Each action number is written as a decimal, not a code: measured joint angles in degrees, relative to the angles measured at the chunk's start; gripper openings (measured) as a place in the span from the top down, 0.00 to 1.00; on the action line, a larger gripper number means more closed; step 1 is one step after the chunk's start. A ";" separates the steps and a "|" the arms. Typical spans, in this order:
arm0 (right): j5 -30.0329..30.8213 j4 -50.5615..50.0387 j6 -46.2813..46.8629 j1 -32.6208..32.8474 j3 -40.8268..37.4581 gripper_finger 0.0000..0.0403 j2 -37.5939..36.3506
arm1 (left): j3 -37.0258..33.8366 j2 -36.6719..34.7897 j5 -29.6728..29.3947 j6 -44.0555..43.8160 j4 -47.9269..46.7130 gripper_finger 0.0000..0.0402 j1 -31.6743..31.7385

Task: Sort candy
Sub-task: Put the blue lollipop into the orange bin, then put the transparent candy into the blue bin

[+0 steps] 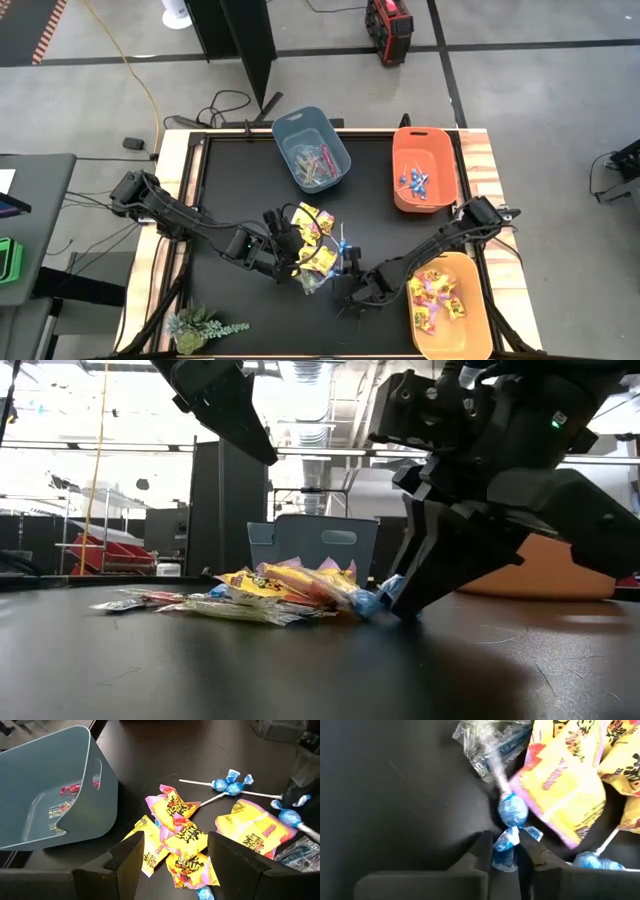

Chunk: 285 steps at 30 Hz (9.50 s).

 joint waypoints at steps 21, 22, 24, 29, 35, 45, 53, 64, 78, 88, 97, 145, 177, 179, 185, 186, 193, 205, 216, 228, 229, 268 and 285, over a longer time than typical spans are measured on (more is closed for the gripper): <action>1.66 -13.82 -3.44 6.28 17.03 1.00 -6.07 | 0.00 0.00 0.02 -0.04 0.22 0.47 0.00; 2.30 -12.43 -4.03 6.79 17.02 1.00 -7.43 | 0.00 0.01 0.02 -0.04 0.24 0.47 0.00; 2.76 -8.20 -6.92 7.96 16.53 1.00 -10.17 | 0.00 0.00 0.02 -0.04 0.26 0.47 -0.02; 2.60 0.88 -12.46 10.10 15.05 1.00 -16.35 | 0.00 0.02 0.02 -0.04 0.62 0.47 -0.02; 2.72 10.39 -10.65 8.90 6.61 1.00 -23.74 | 0.00 0.00 0.02 -0.04 0.66 0.47 0.00; 37.73 -18.78 19.37 6.01 -1.53 1.00 -36.30 | 0.00 0.00 0.02 -0.03 0.59 0.47 0.00; 38.53 -50.82 52.12 -1.53 -1.64 1.00 -37.82 | 0.00 0.00 0.02 -0.02 0.59 0.47 -0.02; 31.27 -60.87 64.30 -15.10 -7.62 0.91 -37.01 | 0.00 0.00 0.02 -0.09 0.41 0.47 -0.01; 28.74 -59.25 61.73 -17.95 -12.14 0.42 -37.00 | 0.00 0.01 2.10 -5.85 -4.10 0.47 -0.07; 31.26 -55.05 52.59 -5.41 -10.72 0.37 -36.99 | 0.07 5.88 18.16 1.98 -5.19 0.47 -4.10; 32.59 -54.75 51.54 -2.77 -8.37 0.37 -37.00 | 0.04 14.15 23.39 -0.01 -7.78 0.47 -4.24; 32.66 -50.60 46.42 -4.11 -8.28 0.37 -37.00 | 2.89 15.60 36.05 4.38 -17.72 0.97 4.24; 32.59 -50.58 46.47 -4.11 -8.28 0.37 -37.00 | 20.37 15.37 -7.68 -4.30 -30.06 0.97 16.22; 32.59 -50.58 46.47 -4.11 -8.28 0.37 -37.00 | 20.37 15.37 -8.40 0.19 -27.15 0.97 19.40; 32.59 -50.45 45.96 -4.11 -8.28 0.37 -37.00 | 20.37 15.35 4.23 19.11 -16.36 0.98 27.30; 32.59 -50.43 45.77 -4.11 -8.28 0.37 -37.00 | 20.37 15.34 7.87 21.33 -15.80 0.98 28.28; 32.59 -50.43 45.70 -4.11 -8.28 0.37 -37.00 | 20.37 11.08 28.68 27.78 -16.00 0.98 32.09; 32.59 -49.29 45.22 -4.11 -8.31 0.37 -37.00 | 19.02 -8.59 53.76 33.64 -2.89 0.98 30.81; 32.59 -48.49 45.07 -4.17 -8.31 0.37 -37.00 | 12.93 -22.93 73.99 38.12 18.03 0.98 23.83; 32.61 -46.24 42.71 -4.75 -8.31 0.37 -37.00 | 12.39 -14.89 11.28 17.77 -4.23 0.98 26.55; 32.61 -45.50 42.15 -5.06 -8.31 0.37 -37.00 | 12.39 -13.50 8.86 16.24 -5.71 0.98 27.23; 30.49 -38.21 35.23 -6.66 -8.55 0.37 -36.94 | 5.91 -3.75 23.28 -14.83 -28.67 0.34 8.23; 30.49 -37.82 33.41 -7.69 -8.55 0.37 -36.94 | -10.20 -3.85 29.76 -33.76 -16.06 0.35 -5.28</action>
